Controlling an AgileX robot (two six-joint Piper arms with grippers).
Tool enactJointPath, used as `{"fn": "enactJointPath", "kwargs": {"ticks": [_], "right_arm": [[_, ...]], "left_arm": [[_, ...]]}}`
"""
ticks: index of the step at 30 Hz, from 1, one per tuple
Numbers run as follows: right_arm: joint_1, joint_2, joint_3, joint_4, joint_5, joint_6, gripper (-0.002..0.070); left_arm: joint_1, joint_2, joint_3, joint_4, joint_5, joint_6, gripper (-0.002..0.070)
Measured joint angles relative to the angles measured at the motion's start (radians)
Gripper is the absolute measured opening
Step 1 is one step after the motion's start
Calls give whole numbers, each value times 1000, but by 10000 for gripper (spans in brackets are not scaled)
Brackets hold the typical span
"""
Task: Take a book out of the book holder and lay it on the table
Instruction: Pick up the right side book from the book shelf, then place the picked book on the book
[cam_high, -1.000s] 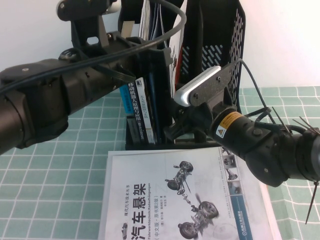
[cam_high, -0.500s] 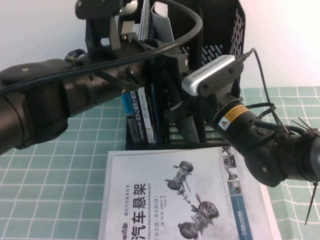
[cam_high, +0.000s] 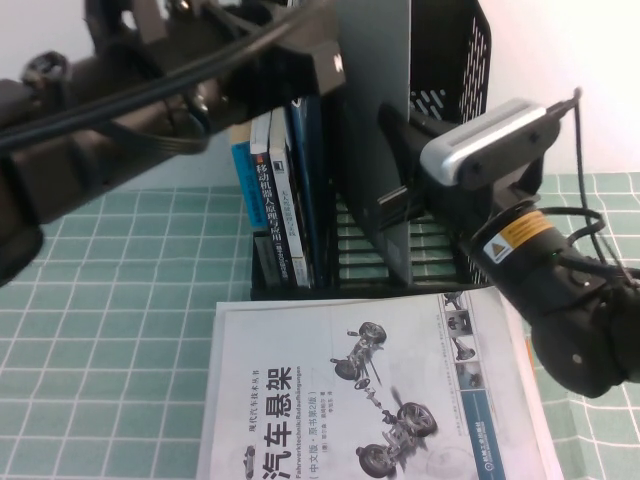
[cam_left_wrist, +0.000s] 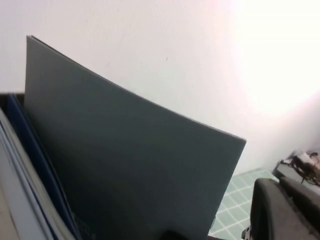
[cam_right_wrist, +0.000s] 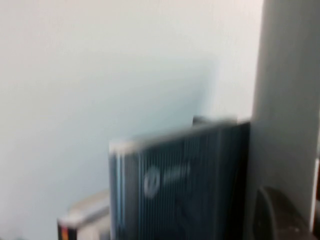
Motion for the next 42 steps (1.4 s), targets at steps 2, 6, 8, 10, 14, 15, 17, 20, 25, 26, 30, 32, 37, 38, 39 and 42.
{"fn": "enactJointPath", "kwargs": {"ticks": [2, 6, 8, 10, 14, 15, 17, 20, 25, 26, 30, 32, 37, 38, 39, 42], "right_arm": [[0, -34, 4, 0, -1, -3, 4], [0, -133, 4, -15, -3, -82, 4], [0, -188, 5, -19, -3, -124, 4], [0, -259, 6, -25, -5, -151, 4], [0, -416, 6, -49, 127, -222, 4], [0, -455, 6, -59, 186, -253, 4], [0, -519, 6, -87, 302, -309, 4], [0, -602, 6, -155, 491, -362, 4], [0, -692, 7, -375, 739, -239, 4], [0, -706, 9, -435, 778, -182, 4], [0, -740, 22, -716, 842, 75, 4], [0, -744, 29, -886, 824, 214, 4], [0, -735, 40, -1335, 655, 570, 4], [0, -727, 40, -1395, 618, 613, 4], [0, -717, 40, -1443, 592, 640, 4], [0, -687, 40, -1523, 527, 700, 4]], "left_arm": [[0, -34, 0, 0, 0, 2, -3], [0, -123, 0, 0, 0, 4, -3], [0, -167, 0, 0, 0, 4, -3], [0, -214, 0, 12, 2, 4, -3], [0, -288, 0, 107, -9, 0, -3], [0, -303, 2, 131, -22, -7, -3], [0, -329, 13, 165, -41, -27, -3], [0, -365, 66, 187, -92, -34, -3], [0, -400, 196, 159, -142, -42, -3], [0, -408, 227, 147, -144, -42, -3], [0, -427, 340, 88, -150, -49, -3], [0, -431, 389, 47, -161, -53, -3], [0, -444, 500, 2, -161, -73, -3], [0, -446, 517, 1, -161, -82, -3], [0, -451, 532, 1, -161, -98, -3], [0, -455, 573, 0, -130, -132, -3]]}}
